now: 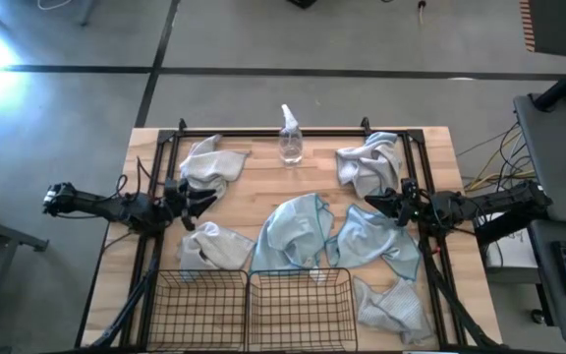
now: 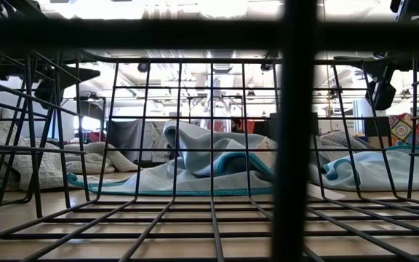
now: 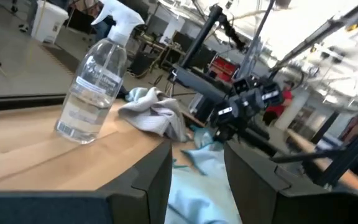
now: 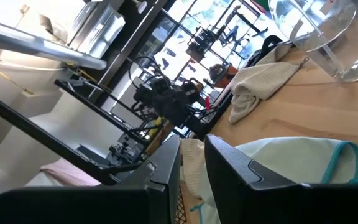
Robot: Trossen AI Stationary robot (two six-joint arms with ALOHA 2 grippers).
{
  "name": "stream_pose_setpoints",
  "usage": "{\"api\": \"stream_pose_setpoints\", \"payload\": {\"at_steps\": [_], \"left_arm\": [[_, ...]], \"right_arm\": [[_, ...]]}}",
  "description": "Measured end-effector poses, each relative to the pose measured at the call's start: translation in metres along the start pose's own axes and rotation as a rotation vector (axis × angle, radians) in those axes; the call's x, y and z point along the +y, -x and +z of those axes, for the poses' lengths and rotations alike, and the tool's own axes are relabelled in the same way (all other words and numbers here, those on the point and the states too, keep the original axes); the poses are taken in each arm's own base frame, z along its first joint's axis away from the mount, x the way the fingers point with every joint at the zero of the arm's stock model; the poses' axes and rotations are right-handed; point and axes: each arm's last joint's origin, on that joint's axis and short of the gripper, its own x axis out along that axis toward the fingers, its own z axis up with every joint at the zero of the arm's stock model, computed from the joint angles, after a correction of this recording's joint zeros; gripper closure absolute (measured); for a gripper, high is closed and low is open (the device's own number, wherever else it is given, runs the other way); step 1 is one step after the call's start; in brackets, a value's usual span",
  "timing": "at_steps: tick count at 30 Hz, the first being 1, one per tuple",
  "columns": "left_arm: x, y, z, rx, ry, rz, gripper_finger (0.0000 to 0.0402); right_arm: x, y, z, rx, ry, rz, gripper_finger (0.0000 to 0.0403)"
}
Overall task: Sort microfiber towel by color & place in baskets
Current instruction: Put the top left gray microfiber towel into the left black wire basket
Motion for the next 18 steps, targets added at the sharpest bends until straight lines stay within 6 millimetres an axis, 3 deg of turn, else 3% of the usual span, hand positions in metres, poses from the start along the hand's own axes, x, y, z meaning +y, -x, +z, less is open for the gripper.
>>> {"api": "stream_pose_setpoints", "payload": {"at_steps": [18], "left_arm": [[0.0,0.0,0.0014,-0.022,-0.002,0.016,0.0269]], "right_arm": [[0.0,0.0,0.0,0.0,0.025,0.0,0.0335]]}}
